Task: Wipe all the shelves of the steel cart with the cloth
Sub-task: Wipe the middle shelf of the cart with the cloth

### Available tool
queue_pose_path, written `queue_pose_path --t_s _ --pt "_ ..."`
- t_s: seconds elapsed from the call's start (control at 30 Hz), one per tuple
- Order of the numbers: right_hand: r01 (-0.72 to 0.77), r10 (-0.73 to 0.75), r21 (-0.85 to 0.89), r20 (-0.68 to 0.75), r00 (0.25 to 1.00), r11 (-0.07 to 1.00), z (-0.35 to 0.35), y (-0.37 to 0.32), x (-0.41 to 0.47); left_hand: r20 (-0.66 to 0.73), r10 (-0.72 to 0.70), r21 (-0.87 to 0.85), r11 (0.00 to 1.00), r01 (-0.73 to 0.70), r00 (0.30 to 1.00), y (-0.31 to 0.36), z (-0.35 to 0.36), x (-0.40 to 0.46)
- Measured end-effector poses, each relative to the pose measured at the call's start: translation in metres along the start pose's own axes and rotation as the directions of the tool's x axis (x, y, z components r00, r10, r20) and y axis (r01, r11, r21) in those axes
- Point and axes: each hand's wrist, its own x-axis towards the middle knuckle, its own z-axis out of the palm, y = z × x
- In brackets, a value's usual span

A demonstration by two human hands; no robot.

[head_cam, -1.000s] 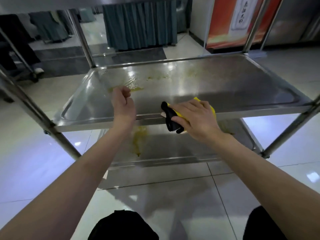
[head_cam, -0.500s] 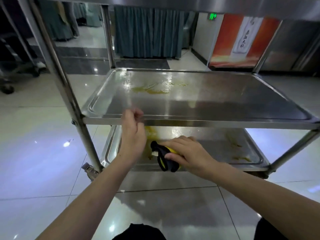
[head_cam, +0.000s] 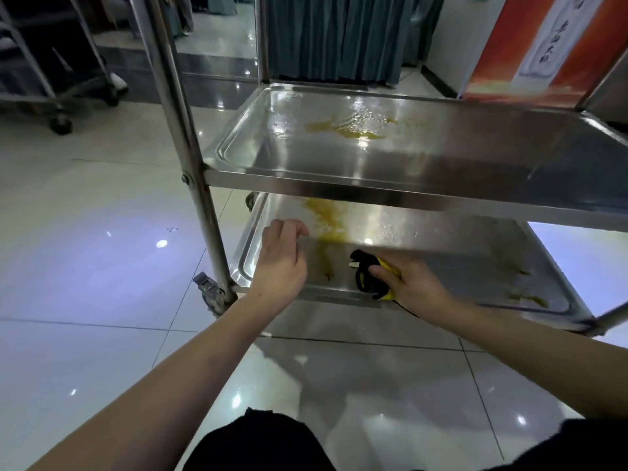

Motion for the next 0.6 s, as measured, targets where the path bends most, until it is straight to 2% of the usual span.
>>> queue_pose_path --t_s 0.07,0.23,0.37,0.47,0.53,0.6 --pt "-0.031 0.032 0.039 -0.014 0.999 0.999 0.019 0.000 0.009 0.065 0.016 0.058 0.998 -0.020 0.998 -0.012 -0.001 -0.003" --pt "0.020 -0.017 0.023 -0.088 0.996 1.000 0.058 -0.016 0.038 0.157 0.061 0.264 0.959 -0.101 0.986 -0.034 -0.022 -0.011" --pt "0.055 -0.053 0.013 -0.111 0.992 0.998 0.073 -0.020 0.065 0.111 0.108 0.369 0.919 -0.142 0.988 -0.043 -0.038 0.004" --pt "0.082 -0.092 -0.066 -0.171 0.981 0.994 0.076 -0.017 0.080 0.047 0.070 0.406 0.910 -0.083 0.996 -0.046 -0.039 0.010" --pt "0.077 -0.097 -0.121 -0.168 0.981 0.990 0.080 -0.011 0.088 0.008 -0.008 0.430 0.903 0.004 1.000 -0.052 -0.036 0.008" --pt "0.080 -0.096 -0.119 -0.135 0.986 0.990 0.087 -0.005 0.096 0.009 -0.041 0.466 0.884 0.032 0.999 -0.062 -0.036 0.002"
